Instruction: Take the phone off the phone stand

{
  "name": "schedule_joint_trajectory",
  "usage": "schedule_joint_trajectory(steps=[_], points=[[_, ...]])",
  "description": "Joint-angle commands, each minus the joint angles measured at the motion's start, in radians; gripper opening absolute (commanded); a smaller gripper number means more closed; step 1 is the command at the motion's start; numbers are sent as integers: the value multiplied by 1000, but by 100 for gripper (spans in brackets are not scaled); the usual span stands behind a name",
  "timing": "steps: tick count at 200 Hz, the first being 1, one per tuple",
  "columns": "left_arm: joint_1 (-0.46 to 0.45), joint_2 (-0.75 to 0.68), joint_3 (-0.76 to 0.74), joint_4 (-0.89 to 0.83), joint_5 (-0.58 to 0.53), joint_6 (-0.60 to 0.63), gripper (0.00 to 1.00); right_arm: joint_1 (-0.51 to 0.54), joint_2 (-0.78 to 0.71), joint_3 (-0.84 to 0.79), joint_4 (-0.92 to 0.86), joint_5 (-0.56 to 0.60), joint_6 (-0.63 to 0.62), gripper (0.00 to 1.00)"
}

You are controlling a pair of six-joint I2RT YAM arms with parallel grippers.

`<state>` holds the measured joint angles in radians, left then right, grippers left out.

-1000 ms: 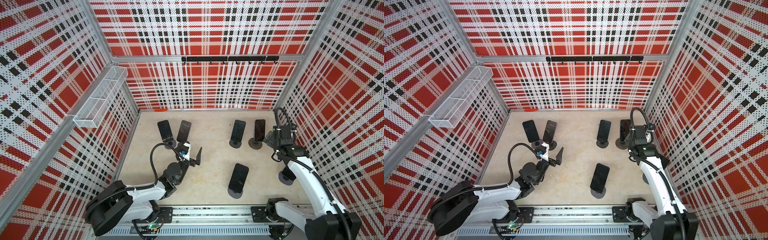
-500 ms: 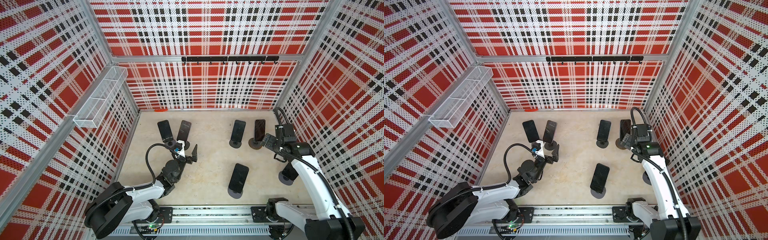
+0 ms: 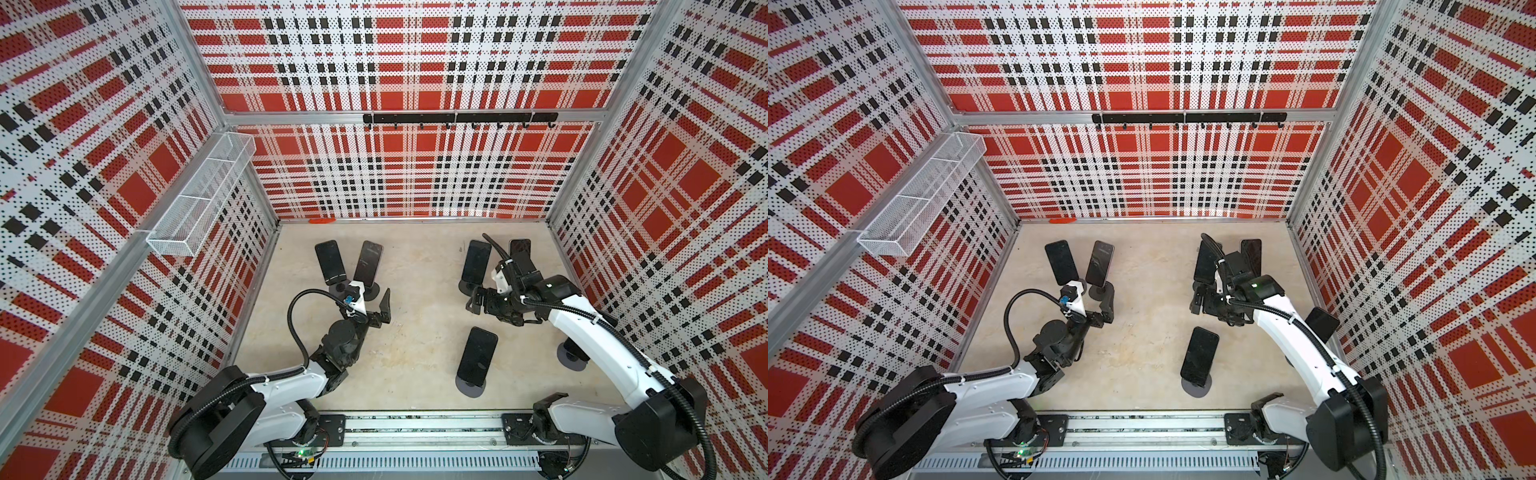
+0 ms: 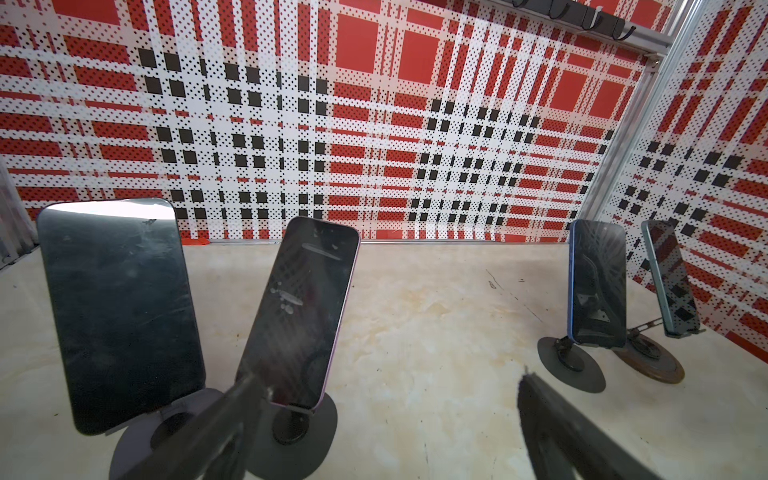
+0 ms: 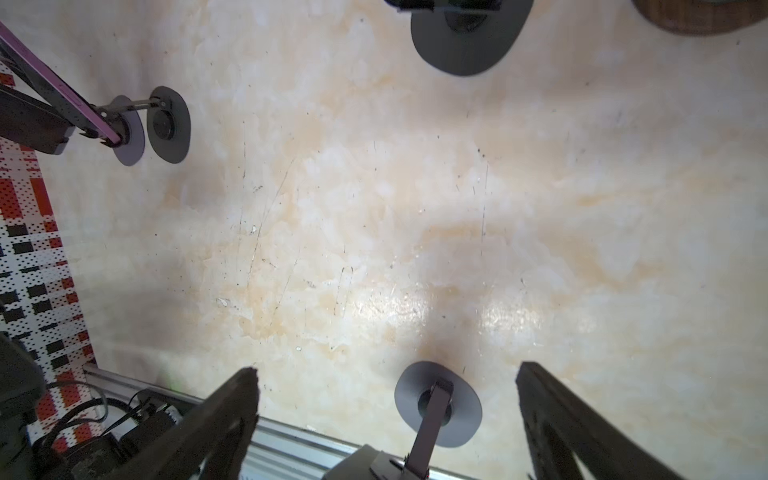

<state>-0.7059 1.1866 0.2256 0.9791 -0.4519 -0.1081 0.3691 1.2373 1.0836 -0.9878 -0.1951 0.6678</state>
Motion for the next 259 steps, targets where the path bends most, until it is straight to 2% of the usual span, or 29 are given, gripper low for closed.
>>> schedule_joint_trajectory(steps=[1, 39, 68, 82, 176, 203, 235, 259], points=[[13, -8, -14, 37, -16, 2, 98, -1, -8, 14, -113, -30, 75, 100], [14, 13, -8, 38, -16, -17, 98, 0, 6, 41, -217, -38, 75, 100], [18, 8, -9, 38, 21, -26, 98, 12, -25, -16, -131, -229, 76, 100], [17, -2, -16, 40, 26, -25, 98, 16, -60, -34, -82, -262, 71, 100], [19, 0, -24, 69, 99, -37, 98, 16, -156, -112, -116, -225, 85, 100], [19, -11, -58, 136, 82, -51, 98, 17, -179, -163, -98, -238, 64, 100], [17, -51, -44, 84, 38, -62, 98, 16, -229, -206, -93, -249, 65, 100], [19, -45, -22, 79, 64, -67, 98, 17, -264, -204, -103, -252, 68, 100]])
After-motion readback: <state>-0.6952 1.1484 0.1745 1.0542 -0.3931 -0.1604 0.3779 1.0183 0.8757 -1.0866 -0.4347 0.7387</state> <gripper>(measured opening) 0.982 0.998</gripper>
